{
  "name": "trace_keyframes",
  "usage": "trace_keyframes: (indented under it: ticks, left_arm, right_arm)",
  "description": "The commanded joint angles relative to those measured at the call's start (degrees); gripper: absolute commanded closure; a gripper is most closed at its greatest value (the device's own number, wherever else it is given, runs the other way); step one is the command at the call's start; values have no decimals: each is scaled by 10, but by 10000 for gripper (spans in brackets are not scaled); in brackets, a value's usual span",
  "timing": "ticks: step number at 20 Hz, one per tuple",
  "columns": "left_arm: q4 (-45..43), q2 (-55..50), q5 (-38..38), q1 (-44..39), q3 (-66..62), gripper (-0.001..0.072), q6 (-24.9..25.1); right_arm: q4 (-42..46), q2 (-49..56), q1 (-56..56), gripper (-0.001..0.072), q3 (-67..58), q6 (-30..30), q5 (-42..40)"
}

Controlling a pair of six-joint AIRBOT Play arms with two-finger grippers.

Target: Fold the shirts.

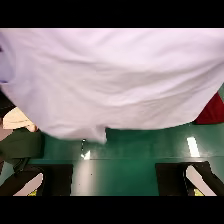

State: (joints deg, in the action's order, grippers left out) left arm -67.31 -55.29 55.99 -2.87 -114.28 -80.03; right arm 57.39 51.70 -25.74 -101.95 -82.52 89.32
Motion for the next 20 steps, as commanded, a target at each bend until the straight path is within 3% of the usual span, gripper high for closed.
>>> trace_keyframes:
  ticks: [1,3,5,7,11,12,13,14,17,20]
  left_arm:
    - [3,-101,67,0,35,683,-12]
    - [4,-183,114,0,65,683,-12]
    - [3,-260,143,0,98,683,-16]
    - [3,-329,137,0,122,683,-15]
    - [-23,-392,99,0,125,680,-45]
    - [-34,-390,84,1,124,561,-55]
    - [-34,-388,82,6,116,284,-56]
    - [-34,-384,96,15,106,203,-68]
    - [-35,-351,167,47,111,208,-68]
    - [-60,-271,169,54,260,208,-54]
  right_arm:
    - [-1,73,-2,694,31,-35,63]
    - [30,110,26,695,101,-36,57]
    - [116,153,87,694,190,-36,23]
    - [164,204,136,694,252,-36,-35]
    - [156,312,165,675,220,-51,-96]
    - [156,329,166,477,192,-51,-92]
    - [156,341,165,310,161,-51,-81]
    - [157,347,165,310,136,-50,-66]
    - [156,324,156,327,118,-33,-32]
    - [147,255,153,328,191,-8,-26]
